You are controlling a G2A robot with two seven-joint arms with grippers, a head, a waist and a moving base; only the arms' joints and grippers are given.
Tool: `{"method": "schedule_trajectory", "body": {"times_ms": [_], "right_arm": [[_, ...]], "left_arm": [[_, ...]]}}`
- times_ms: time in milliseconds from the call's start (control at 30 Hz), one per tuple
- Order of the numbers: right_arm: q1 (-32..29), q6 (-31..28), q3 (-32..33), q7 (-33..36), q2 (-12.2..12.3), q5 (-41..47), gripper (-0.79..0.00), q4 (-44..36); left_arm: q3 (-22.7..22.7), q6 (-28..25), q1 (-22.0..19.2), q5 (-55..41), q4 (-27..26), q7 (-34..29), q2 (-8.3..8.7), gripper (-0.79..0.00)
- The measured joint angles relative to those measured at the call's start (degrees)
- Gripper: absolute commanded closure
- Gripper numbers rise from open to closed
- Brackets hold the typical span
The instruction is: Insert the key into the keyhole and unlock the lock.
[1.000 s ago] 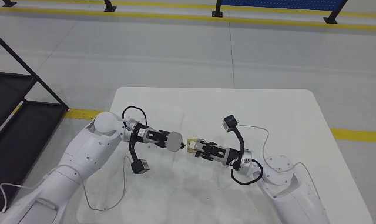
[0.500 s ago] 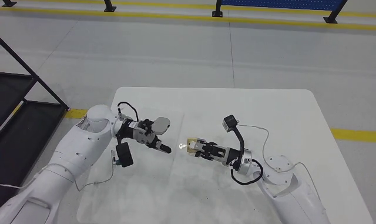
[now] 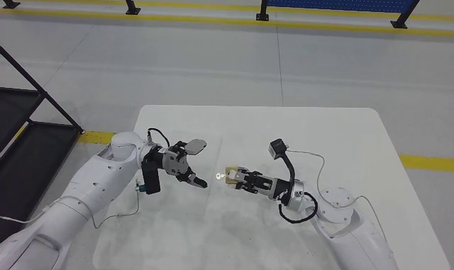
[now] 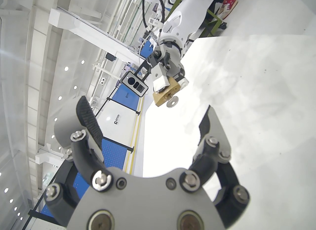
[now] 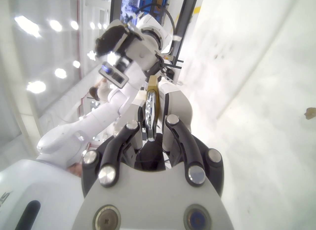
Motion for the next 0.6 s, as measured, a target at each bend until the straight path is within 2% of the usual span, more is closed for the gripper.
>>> {"method": "schedule_trajectory", "body": {"times_ms": [133, 233, 400, 600], "right_arm": [[0.00, 0.00, 0.00, 0.00, 0.00, 0.00, 0.000, 0.00], [0.00, 0.00, 0.00, 0.00, 0.00, 0.00, 0.000, 0.00], [0.00, 0.00, 0.00, 0.00, 0.00, 0.00, 0.000, 0.00], [0.00, 0.00, 0.00, 0.00, 0.00, 0.00, 0.000, 0.00]], "left_arm": [[1.12, -3.88, 0.76, -4.07, -1.74, -3.90, 0.12, -0.785], [3.64, -8.84, 0.45, -11.11, -3.13, -8.84, 1.06, -0.785], [7.41, -21.34, -0.99, -27.29, -7.54, -21.33, 4.08, -0.785], [8.32, -33.00, -1.01, -42.18, -11.33, -33.00, 7.53, -0.785]]}}
